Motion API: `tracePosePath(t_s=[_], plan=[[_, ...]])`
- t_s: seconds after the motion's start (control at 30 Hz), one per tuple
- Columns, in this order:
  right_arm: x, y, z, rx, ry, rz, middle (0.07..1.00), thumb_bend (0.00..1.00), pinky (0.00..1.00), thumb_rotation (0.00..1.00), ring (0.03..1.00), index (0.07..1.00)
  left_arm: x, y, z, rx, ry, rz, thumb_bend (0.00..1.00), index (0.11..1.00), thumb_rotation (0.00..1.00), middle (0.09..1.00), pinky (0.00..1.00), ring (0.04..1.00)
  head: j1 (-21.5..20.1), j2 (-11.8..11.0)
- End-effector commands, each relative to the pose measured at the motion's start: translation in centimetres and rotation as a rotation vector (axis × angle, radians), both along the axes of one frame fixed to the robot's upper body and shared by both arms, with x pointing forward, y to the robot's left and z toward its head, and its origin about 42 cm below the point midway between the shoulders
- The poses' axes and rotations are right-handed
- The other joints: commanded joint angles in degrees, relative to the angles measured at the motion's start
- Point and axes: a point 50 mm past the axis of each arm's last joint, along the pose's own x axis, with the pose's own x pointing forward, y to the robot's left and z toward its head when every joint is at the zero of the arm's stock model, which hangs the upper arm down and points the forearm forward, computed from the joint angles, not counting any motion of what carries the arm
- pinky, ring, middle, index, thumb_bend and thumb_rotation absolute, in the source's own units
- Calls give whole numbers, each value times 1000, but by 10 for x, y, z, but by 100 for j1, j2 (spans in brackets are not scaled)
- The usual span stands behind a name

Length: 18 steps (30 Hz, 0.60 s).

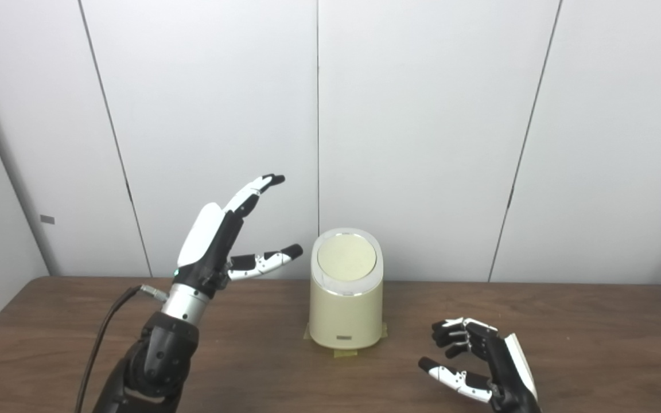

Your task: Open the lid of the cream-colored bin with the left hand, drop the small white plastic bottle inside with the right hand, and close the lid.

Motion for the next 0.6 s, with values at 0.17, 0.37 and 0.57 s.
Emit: tracePosePath(t_s=[0.17,0.37,0.57], plan=[[18,-10,38,-35,-118,15,713,492,502,174,594,498,-21,18,-11,-292,111,-19,791,911,428,840,650,791,18,23],[30,-15,46,-59,-155,24,749,531,539,561,616,781,-36,25,-35,-350,188,-17,830,894,402,831,609,774,17,71],[39,-17,62,-32,-130,49,809,593,578,627,685,834,-45,24,-48,-418,274,-61,799,902,392,851,694,813,143,330]])
